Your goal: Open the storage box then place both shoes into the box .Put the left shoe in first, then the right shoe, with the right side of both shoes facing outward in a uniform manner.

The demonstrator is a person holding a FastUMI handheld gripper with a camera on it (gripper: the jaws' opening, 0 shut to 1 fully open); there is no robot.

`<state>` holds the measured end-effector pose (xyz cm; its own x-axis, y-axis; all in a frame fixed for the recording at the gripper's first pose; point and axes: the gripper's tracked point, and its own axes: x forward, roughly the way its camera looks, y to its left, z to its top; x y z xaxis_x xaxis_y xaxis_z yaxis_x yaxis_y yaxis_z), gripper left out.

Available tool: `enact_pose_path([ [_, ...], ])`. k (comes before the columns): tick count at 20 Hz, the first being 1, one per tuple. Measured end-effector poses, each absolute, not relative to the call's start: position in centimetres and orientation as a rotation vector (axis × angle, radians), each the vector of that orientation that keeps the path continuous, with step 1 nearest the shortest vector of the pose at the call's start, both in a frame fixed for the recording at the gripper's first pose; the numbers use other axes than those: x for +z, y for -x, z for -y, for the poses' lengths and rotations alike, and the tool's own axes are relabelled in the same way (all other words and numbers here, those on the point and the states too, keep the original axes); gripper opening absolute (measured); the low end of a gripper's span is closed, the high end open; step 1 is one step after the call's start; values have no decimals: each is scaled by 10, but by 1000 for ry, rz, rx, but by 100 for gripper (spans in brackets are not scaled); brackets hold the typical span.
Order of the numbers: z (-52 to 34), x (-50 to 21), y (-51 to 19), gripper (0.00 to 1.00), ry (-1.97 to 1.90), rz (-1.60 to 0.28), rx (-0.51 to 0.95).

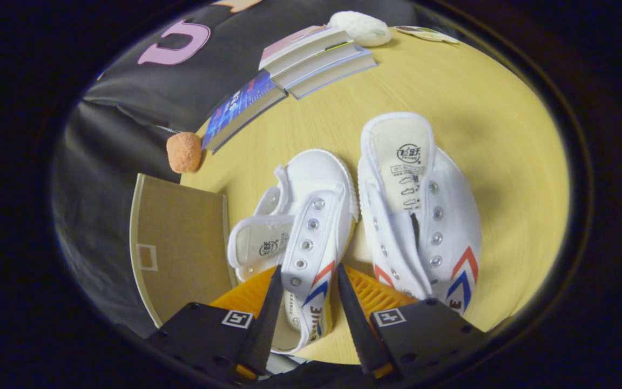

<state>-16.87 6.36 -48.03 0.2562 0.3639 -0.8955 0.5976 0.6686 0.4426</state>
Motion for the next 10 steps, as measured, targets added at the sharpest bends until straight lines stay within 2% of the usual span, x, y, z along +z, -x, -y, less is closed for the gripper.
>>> enact_pose_path([
  [5, -66, -486, 171, 58, -882, -1385, -203],
  [7, -67, -488, 172, 46, -873, -1396, -213],
  [10, -66, -491, 177, 36, -839, -1416, -222],
])
